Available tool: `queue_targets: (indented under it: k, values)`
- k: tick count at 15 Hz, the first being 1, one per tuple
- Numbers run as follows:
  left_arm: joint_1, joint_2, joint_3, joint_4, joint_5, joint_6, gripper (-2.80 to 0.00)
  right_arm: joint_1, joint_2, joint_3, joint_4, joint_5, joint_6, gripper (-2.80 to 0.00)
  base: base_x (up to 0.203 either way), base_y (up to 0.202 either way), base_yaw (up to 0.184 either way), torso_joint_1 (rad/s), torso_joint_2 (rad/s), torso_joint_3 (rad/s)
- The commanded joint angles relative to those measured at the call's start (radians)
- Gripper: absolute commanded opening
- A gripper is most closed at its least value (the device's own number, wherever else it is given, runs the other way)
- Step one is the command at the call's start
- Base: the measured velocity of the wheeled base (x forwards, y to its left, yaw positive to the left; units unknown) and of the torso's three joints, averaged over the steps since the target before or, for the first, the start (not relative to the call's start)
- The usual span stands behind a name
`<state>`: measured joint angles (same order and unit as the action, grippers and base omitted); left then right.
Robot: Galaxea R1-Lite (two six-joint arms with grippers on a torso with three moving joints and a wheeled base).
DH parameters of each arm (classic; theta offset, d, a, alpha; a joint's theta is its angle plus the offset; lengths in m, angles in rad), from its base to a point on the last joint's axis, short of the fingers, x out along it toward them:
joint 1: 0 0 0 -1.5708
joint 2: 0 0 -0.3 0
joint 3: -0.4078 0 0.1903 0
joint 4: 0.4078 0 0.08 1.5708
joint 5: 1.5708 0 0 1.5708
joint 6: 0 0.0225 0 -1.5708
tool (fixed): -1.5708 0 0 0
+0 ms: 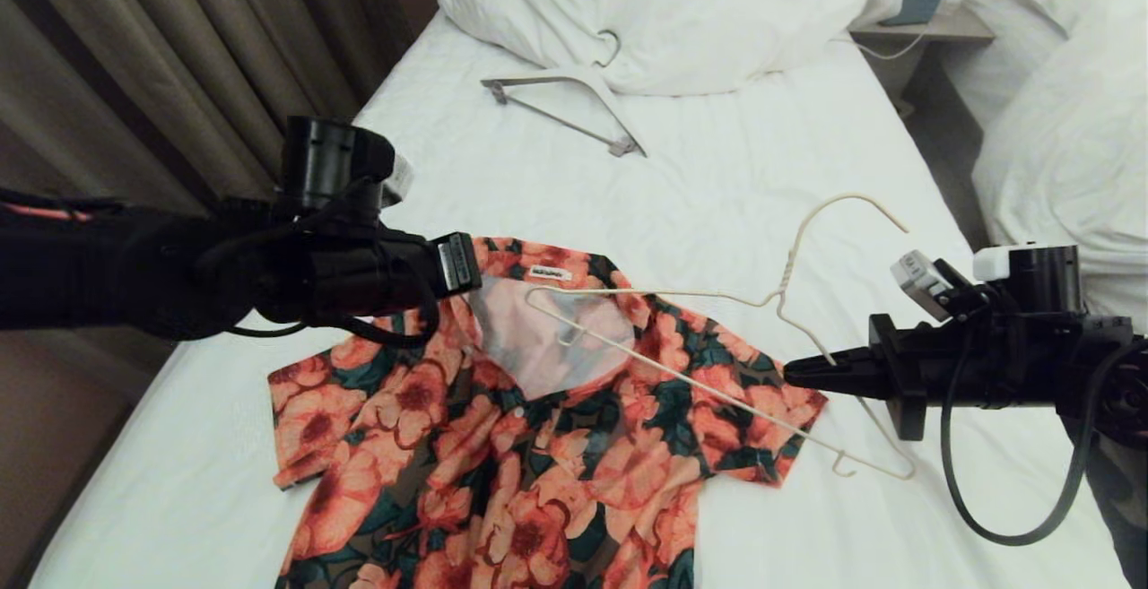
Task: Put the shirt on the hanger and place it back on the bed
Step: Hook one side of the shirt onto the hanger
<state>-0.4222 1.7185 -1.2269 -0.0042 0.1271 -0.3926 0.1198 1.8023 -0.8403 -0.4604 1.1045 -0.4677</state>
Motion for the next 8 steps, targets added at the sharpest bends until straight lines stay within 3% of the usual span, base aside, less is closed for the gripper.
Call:
queue_targets:
  k: [1, 8]
  values:
    - [-0.078, -0.054, -0.065, 0.073, 0.028, 0.0, -2.8, 0.003, -0.003, 0.019, -0.003, 0.005, -0.004, -2.8, 0.0, 0.0, 0.0, 0.0, 0.0, 0.0]
    - [-0.316, -0.033, -0.293, 0.265, 0.132, 0.0, -2.8, 0.051, 0.021, -0.012, -0.003, -0.002, -0.003, -2.8, 0.0, 0.0, 0.0, 0.0, 0.0, 0.0]
